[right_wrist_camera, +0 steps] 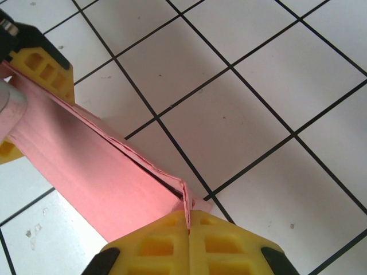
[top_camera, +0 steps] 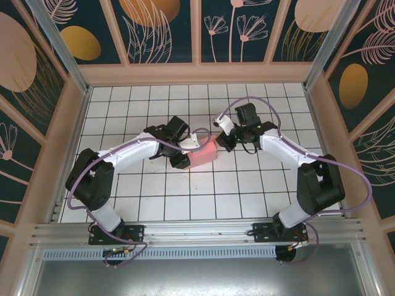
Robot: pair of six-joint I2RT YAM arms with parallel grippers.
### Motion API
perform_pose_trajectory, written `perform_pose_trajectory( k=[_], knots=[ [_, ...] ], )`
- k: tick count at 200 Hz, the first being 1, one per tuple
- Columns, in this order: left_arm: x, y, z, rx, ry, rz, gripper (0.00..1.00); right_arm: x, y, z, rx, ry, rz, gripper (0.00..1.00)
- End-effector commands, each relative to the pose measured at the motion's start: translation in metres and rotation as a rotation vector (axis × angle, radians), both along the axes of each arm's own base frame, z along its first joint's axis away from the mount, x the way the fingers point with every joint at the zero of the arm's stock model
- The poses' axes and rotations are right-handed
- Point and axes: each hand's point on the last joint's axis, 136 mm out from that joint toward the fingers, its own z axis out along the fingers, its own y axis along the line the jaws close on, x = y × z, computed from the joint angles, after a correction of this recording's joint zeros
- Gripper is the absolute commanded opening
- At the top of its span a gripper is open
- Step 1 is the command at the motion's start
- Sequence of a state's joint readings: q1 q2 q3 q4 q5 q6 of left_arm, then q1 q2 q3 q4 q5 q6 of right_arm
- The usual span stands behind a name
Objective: Fold the paper box
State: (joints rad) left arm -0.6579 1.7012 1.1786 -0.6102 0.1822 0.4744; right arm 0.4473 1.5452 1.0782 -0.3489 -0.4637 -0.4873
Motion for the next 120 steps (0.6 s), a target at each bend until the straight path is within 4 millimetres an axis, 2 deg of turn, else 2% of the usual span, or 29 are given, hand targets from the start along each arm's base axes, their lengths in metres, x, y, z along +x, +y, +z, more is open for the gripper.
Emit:
perform_pose_trajectory(
  k=[1,34,39,48,57,120],
  knots=[
    [-0.017,0.0121,-0.0266,0.071,0.097,-0.017,0.37,-0.0051,0.0014,0.0091,0.005,-0.009,0.007,0.01],
    [-0.0127,0.0112,-0.0243,0.065,0.082,0.005,0.38,-0.0101,0.0047,0.0095,0.014,0.015,-0.001,0.01],
    [-0.013,0.0102,-0.0244,0.062,0.085,0.004,0.38,-0.0113,0.0048,0.0088,0.012,0.02,-0.005,0.03],
    [-0.0126,0.0099,-0.0248,0.06,0.087,0.005,0.39,-0.0121,0.0033,0.0081,0.008,0.025,-0.019,0.13],
    [-0.0127,0.0096,-0.0252,0.061,0.087,0.005,0.39,-0.0103,0.0007,0.0091,0.006,0.016,-0.044,0.16],
    [-0.0152,0.0131,-0.0268,0.076,0.093,0.0,0.39,-0.0102,-0.0037,0.0106,0.005,0.005,-0.078,0.16]
  ],
)
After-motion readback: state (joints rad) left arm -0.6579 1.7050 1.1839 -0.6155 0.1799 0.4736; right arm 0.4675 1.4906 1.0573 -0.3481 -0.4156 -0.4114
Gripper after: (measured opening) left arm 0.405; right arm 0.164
